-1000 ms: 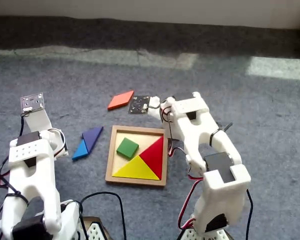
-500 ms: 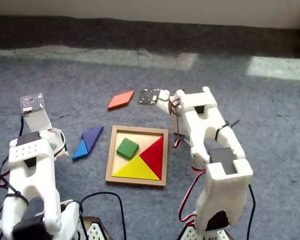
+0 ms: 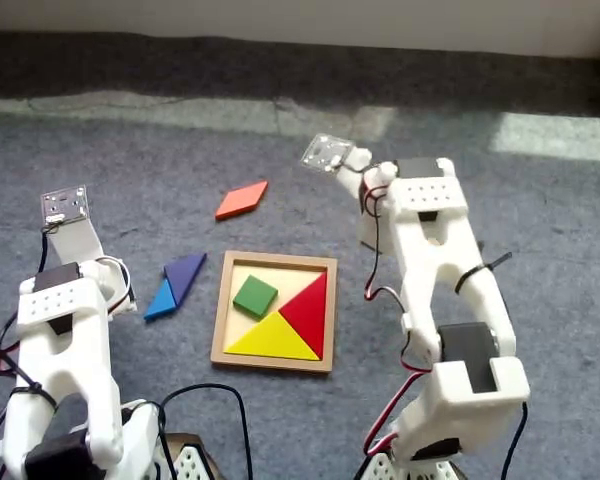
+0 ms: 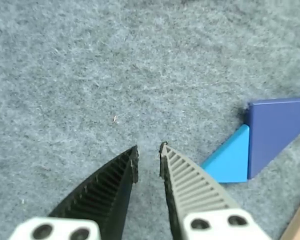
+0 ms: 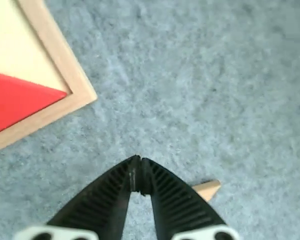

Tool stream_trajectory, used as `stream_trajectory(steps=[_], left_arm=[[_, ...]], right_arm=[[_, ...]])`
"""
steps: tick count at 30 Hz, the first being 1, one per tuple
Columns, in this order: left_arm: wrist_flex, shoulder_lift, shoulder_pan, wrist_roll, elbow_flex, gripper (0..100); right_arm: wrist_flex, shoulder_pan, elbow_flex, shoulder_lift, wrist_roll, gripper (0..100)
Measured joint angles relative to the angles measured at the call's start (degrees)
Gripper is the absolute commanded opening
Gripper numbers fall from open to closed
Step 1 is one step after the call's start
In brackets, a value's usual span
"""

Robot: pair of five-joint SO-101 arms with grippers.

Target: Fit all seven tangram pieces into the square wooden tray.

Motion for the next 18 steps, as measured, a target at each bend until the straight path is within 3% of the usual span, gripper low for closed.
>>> stream_trajectory(steps=[5,10,18], left_arm=[[0.00,0.00,0.00,-1.23,0.00,10],[0.00,0.00,0.00,-2.11,0.00,10],[0.00,0.00,0.00,-2.11,0.00,10]], right_arm=[[0.00,5.45,0.00,-1.93,-10.29,3.9],[-0.26,9.32,-0.18,1.93,-22.07,22.4],[-0.79,9.32,-0.18,9.23,-37.19,23.5]])
